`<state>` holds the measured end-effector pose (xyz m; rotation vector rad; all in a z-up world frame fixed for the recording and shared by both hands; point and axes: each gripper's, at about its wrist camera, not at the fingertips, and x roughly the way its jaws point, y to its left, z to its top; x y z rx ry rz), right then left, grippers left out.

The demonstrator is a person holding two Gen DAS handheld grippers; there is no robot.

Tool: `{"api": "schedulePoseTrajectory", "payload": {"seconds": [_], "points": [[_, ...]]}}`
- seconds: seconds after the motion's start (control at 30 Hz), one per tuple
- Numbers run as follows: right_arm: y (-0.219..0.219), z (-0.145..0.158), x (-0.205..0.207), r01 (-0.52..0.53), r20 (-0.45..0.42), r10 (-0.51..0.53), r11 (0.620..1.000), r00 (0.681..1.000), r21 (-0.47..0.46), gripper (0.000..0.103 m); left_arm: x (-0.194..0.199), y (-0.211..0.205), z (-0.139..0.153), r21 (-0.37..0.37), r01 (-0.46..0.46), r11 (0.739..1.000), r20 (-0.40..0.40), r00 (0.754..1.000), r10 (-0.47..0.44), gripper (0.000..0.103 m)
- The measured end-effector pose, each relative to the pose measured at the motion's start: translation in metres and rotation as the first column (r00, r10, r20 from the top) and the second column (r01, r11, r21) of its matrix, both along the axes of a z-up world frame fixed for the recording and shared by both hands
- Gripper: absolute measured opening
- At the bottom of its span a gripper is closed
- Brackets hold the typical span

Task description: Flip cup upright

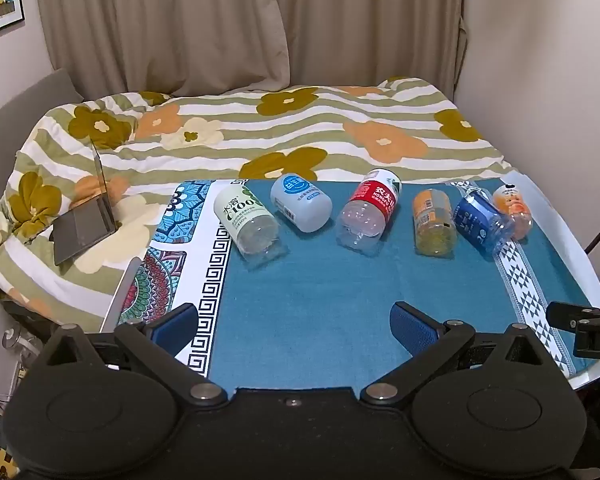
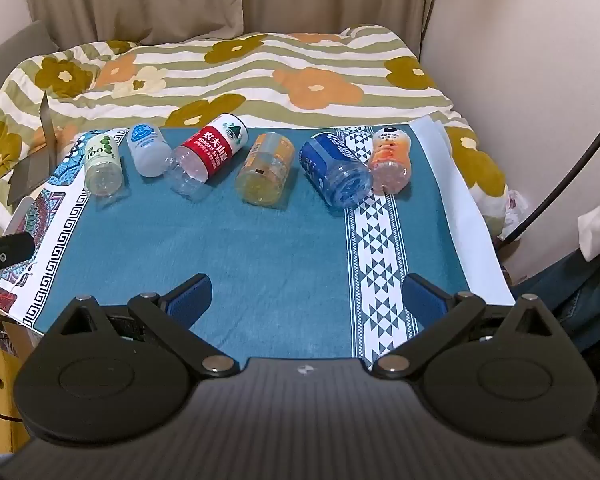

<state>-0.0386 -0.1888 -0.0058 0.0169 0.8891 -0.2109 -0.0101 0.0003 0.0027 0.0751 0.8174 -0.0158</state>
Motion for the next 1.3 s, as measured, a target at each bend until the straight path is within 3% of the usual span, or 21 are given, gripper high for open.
{"api": "schedulePoseTrajectory", "payload": {"seconds": [0.93, 1.3], "points": [[0.000, 0.000, 0.000, -0.002, -0.003, 0.002, 1.000, 1.000, 0.002, 0.103, 0.006, 0.004, 0.001, -0.004, -0.010, 1.000, -0.001, 1.000, 0.010, 0.103], [-0.012, 0.003, 0.009, -0.024, -0.010, 0.024, 1.000, 1.000, 0.004, 0.103, 0.018, -0.004, 0.004, -0.014, -0.062, 0.998, -0.031, 0.998, 0.062, 0.103]]}}
